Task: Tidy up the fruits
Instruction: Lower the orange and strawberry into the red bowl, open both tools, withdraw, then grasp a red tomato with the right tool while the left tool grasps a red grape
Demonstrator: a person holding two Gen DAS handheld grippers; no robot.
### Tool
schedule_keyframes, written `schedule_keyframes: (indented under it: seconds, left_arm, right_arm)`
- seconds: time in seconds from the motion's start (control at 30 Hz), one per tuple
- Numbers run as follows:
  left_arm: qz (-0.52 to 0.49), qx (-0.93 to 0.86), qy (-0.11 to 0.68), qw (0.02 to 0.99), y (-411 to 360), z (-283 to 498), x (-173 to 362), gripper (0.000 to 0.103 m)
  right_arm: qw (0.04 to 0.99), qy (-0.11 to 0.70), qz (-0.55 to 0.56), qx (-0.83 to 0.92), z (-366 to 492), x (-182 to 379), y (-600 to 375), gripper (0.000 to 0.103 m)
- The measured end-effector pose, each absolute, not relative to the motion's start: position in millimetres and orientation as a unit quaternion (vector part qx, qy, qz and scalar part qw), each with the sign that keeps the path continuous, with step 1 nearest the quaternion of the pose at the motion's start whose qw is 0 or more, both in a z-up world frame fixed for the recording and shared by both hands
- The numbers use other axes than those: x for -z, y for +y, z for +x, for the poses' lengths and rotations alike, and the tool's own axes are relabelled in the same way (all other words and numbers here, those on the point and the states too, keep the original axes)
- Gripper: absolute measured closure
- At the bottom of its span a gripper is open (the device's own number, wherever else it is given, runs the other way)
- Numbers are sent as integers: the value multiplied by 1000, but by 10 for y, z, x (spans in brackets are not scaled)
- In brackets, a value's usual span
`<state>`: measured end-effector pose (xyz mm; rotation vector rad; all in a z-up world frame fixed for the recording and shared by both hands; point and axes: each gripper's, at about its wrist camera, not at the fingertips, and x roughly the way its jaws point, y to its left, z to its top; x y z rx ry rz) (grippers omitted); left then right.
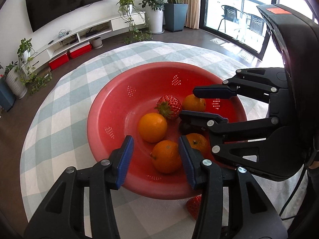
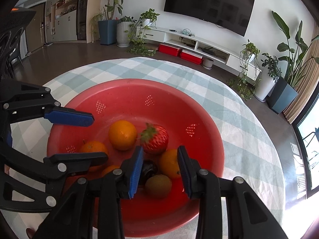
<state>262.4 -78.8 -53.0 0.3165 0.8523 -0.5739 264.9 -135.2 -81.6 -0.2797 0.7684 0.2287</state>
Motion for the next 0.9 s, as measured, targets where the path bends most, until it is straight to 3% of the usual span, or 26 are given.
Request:
schedule_keyframes:
  seconds: [0.07,0.27,0.33,0.4,0.53,0.9]
  left_arm:
    - [149,271,403,862,-768,2619,514,51]
    - [142,267,392,869,-692,2549,403,47]
    - [138,265,386,873,-641,2489,338,39]
    - [132,259,377,879,-570,2378,252,32]
    - [117,252,366,888,-382,2071,133,17]
    - [136,279,413,856,36,1033,498,16]
  right_arm:
    - [911,374,-133,-110,2653,815,-1362,65]
    - [914,370,-126,-109,2632,789,-1381,64]
    - [916,367,-117,-109,2612,760,-1401,56]
    - [920,362,-103,-110,2569,714,-1438,39]
    - [926,346,-71,-131,2373,555,-1505,26]
    - [933,313,46,-168,1107,238,-1696,23]
